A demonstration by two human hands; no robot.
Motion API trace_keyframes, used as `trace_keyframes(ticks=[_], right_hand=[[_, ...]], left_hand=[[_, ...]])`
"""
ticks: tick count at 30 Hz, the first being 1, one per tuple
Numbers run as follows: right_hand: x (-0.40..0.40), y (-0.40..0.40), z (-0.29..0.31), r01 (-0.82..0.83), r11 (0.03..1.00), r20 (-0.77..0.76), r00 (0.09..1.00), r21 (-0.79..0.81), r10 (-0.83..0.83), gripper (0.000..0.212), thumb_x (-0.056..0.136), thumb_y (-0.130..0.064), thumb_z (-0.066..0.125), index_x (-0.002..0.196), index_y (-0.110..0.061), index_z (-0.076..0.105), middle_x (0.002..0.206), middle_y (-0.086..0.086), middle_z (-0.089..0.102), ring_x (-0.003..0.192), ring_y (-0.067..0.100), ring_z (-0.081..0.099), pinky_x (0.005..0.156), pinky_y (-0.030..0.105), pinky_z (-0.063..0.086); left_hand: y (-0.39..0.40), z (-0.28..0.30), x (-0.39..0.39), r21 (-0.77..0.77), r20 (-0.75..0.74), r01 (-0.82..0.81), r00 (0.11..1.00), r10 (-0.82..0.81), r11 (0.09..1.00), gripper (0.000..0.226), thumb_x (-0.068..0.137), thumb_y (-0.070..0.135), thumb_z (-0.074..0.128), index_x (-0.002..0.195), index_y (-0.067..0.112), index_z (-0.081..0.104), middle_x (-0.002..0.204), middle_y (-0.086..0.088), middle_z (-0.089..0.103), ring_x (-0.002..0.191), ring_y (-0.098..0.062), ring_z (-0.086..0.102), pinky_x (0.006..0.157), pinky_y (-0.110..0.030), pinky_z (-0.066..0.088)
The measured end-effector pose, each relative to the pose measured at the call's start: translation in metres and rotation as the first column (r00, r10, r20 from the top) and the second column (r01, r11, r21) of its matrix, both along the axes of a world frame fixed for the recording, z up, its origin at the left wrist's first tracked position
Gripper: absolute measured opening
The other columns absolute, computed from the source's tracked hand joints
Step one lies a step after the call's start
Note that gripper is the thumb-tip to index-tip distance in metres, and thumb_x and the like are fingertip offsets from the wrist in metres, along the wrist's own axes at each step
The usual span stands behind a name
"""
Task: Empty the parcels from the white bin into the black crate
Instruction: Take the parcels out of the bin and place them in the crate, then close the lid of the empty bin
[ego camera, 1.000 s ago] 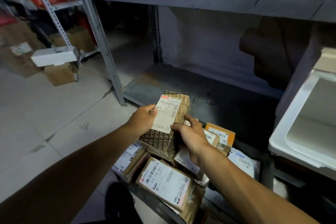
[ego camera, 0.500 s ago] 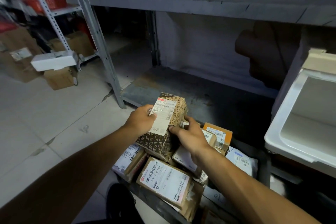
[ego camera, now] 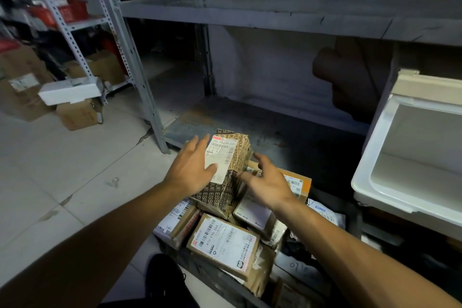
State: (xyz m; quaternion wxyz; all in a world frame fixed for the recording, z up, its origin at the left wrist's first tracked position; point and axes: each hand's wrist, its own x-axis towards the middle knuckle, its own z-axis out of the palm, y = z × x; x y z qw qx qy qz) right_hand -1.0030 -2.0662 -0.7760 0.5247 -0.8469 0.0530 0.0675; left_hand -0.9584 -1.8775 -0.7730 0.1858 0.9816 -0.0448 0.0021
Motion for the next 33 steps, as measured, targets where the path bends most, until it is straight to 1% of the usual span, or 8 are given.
trace_keyframes(ticks=[1, 3, 6, 9, 15, 24, 30, 33], right_hand=[[-0.002, -0.003, 0.001, -0.019, 0.992, 0.050, 0.998, -0.124, 0.025, 0.070, 0.096, -0.038, 0.065, 0.156, -0.029, 0.031, 0.140, -0.005, 0.051, 0.127, 0.018, 0.049, 0.105, 0.035, 0.041], [-0.008, -0.011, 0.002, -0.062, 0.929, 0.115, 0.987, -0.366, 0.111, 0.076, 0.095, -0.046, 0.062, 0.159, -0.029, 0.024, 0.158, 0.004, 0.036, 0.147, 0.025, 0.029, 0.118, 0.042, 0.030], [-0.018, -0.030, 0.007, -0.106, 0.798, 0.137, 0.963, -0.593, 0.231, 0.081, 0.095, -0.051, 0.056, 0.161, -0.030, 0.015, 0.168, 0.009, 0.015, 0.155, 0.027, 0.008, 0.125, 0.042, 0.016], [-0.029, -0.056, 0.016, -0.074, 0.695, 0.154, 0.953, -0.715, 0.260, 0.083, 0.095, -0.055, 0.053, 0.162, -0.030, 0.010, 0.169, 0.009, 0.009, 0.156, 0.029, 0.004, 0.127, 0.042, 0.012], [-0.063, -0.107, 0.036, 0.059, 0.649, 0.207, 0.966, -0.758, 0.155, 0.084, 0.094, -0.054, 0.054, 0.162, -0.030, 0.011, 0.170, 0.010, 0.007, 0.156, 0.030, 0.003, 0.126, 0.046, 0.015], [-0.132, -0.210, 0.067, 0.271, 0.563, 0.285, 0.956, -0.781, -0.065, 0.077, 0.097, -0.047, 0.055, 0.160, -0.028, 0.017, 0.169, 0.010, 0.011, 0.156, 0.031, 0.004, 0.126, 0.047, 0.016], [-0.167, -0.285, 0.081, 0.353, 0.437, 0.313, 0.936, -0.828, -0.162, 0.071, 0.099, -0.043, 0.053, 0.159, -0.026, 0.019, 0.168, 0.010, 0.013, 0.155, 0.032, 0.009, 0.124, 0.047, 0.019], [-0.168, -0.320, 0.088, 0.414, 0.335, 0.380, 0.910, -0.846, -0.165, 0.068, 0.094, -0.037, 0.060, 0.153, -0.021, 0.032, 0.162, 0.015, 0.027, 0.147, 0.037, 0.026, 0.116, 0.050, 0.031]], left_hand=[[0.000, 0.002, -0.004, 0.095, 0.046, 0.058, 0.997, -0.063, 0.994, 0.085, 0.098, 0.040, 0.059, 0.161, 0.027, 0.002, 0.169, -0.005, 0.007, 0.155, -0.028, 0.009, 0.124, -0.047, 0.020], [-0.002, 0.007, -0.012, 0.208, 0.088, 0.153, 0.981, -0.174, 0.966, 0.087, 0.098, 0.045, 0.055, 0.160, 0.029, -0.003, 0.169, -0.003, -0.003, 0.156, -0.026, -0.005, 0.126, -0.049, 0.006], [-0.011, 0.012, -0.022, 0.238, 0.074, 0.202, 0.972, -0.225, 0.950, 0.086, 0.097, 0.051, 0.052, 0.160, 0.029, -0.001, 0.169, -0.003, -0.002, 0.156, -0.026, -0.006, 0.125, -0.049, 0.002], [-0.028, 0.020, -0.029, 0.242, 0.078, 0.239, 0.961, -0.264, 0.940, 0.084, 0.097, 0.053, 0.050, 0.161, 0.028, 0.002, 0.169, -0.002, -0.002, 0.156, -0.024, -0.006, 0.124, -0.046, 0.000], [-0.085, 0.038, -0.037, 0.240, 0.111, 0.307, 0.934, -0.340, 0.921, 0.088, 0.094, 0.059, 0.048, 0.161, 0.025, 0.002, 0.170, -0.003, -0.002, 0.156, -0.023, -0.008, 0.125, -0.045, 0.002], [-0.191, 0.058, -0.062, 0.301, 0.106, 0.483, 0.840, -0.532, 0.822, 0.085, 0.096, 0.058, 0.048, 0.161, 0.026, 0.004, 0.169, -0.003, -0.001, 0.156, -0.025, -0.006, 0.125, -0.048, 0.004], [-0.267, 0.052, -0.078, 0.278, 0.094, 0.570, 0.785, -0.612, 0.773, 0.079, 0.098, 0.053, 0.048, 0.161, 0.027, 0.007, 0.169, -0.004, 0.000, 0.156, -0.025, -0.005, 0.125, -0.048, 0.006], [-0.298, 0.049, -0.080, 0.304, 0.070, 0.598, 0.762, -0.643, 0.742, 0.075, 0.100, 0.050, 0.047, 0.161, 0.026, 0.010, 0.169, -0.004, 0.003, 0.156, -0.025, -0.003, 0.125, -0.047, 0.006]])
